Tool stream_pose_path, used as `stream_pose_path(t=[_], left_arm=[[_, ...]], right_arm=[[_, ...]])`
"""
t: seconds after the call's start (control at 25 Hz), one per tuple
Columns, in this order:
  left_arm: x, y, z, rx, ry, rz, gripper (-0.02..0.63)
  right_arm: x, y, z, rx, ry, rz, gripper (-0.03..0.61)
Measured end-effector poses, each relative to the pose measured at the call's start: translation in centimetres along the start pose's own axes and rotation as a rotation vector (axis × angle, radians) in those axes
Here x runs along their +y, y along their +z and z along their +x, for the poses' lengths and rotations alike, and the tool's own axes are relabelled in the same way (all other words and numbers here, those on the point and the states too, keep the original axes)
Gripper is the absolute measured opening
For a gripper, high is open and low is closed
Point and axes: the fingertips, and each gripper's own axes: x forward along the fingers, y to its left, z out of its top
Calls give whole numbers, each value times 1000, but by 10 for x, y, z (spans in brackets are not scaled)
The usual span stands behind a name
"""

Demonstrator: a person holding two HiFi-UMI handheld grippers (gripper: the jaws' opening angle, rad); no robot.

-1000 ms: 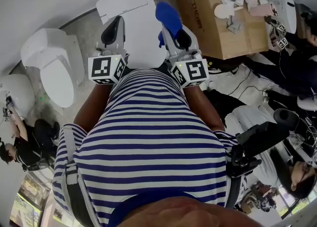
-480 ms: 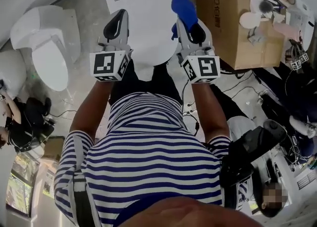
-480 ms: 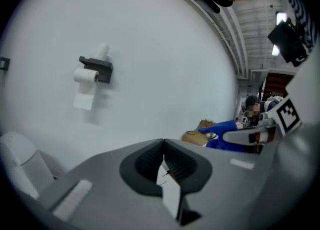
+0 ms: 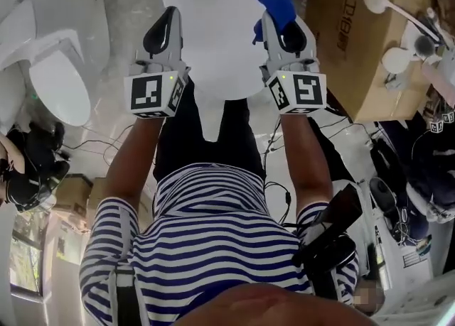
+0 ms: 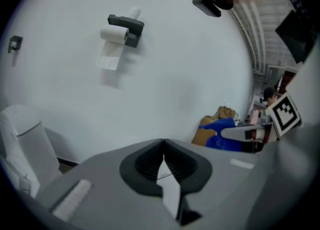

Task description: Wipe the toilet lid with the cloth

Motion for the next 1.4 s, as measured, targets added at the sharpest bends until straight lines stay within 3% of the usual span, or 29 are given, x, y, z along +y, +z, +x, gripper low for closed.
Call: stream_pose_path(t=[0.44,0.92,1.16,1.4], left_arm=[[20,-41,50,4,-4,-29,2],[38,-89,57,114,-10,-23,2],[43,-89,63,73,-9,-40,2],[46,-99,63,86,-14,-44,2]], right_arm=[[-18,-47,71,42,-6,-39,114],[-109,-60,180,67,-153,-107,114],[-142,-77,224,141,-182,-164,114],[-173,-106,240,214,-247,-128,114]])
